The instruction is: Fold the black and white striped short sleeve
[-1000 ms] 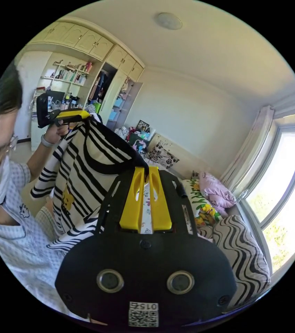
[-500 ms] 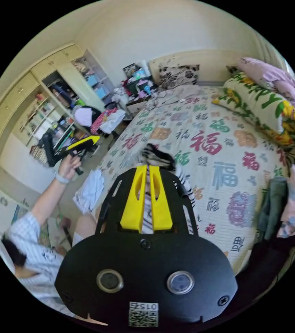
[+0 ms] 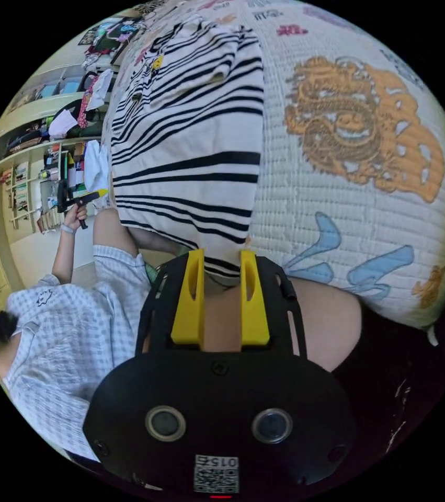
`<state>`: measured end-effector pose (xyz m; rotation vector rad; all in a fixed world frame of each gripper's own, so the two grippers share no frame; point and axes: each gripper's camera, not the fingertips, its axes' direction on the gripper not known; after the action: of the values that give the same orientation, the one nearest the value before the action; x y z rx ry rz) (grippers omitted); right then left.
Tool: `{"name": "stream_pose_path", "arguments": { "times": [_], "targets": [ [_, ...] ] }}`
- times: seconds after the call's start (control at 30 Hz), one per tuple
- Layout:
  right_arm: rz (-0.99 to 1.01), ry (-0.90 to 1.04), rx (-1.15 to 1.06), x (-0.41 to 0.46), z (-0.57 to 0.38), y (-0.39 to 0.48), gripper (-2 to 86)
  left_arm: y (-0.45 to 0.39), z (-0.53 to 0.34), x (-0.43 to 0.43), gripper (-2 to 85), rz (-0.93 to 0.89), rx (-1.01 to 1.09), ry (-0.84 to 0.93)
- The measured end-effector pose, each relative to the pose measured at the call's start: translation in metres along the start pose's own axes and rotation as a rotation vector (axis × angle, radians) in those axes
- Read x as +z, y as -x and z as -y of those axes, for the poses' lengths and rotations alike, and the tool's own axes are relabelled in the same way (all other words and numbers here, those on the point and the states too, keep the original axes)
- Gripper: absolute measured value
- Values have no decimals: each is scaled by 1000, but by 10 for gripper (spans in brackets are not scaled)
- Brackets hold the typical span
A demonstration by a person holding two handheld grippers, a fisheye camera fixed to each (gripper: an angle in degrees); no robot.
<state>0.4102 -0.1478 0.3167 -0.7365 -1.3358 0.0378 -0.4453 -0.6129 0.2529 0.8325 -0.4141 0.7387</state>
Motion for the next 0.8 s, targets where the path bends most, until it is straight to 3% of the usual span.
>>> {"name": "stream_pose_path", "arguments": {
  "times": [0.27, 0.37, 0.57, 0.67, 0.8],
  "targets": [
    [-64, -19, 43, -24, 29, -12, -5, 5, 46, 38, 77, -36, 32, 61],
    [-122, -109, 97, -56, 14, -27, -9, -6, 45, 30, 77, -211, 120, 4],
    [-76, -337, 228, -115, -1, -60, -10, 15, 30, 10, 73, -84, 68, -79],
    [-166, -382, 252, -130, 10, -61, -10, 36, 29, 16, 70, -95, -30, -98],
    [-217, -371, 258, -134, 26, -60, -10, 17, 44, 64, 77, -88, 22, 43]
  ]
}}
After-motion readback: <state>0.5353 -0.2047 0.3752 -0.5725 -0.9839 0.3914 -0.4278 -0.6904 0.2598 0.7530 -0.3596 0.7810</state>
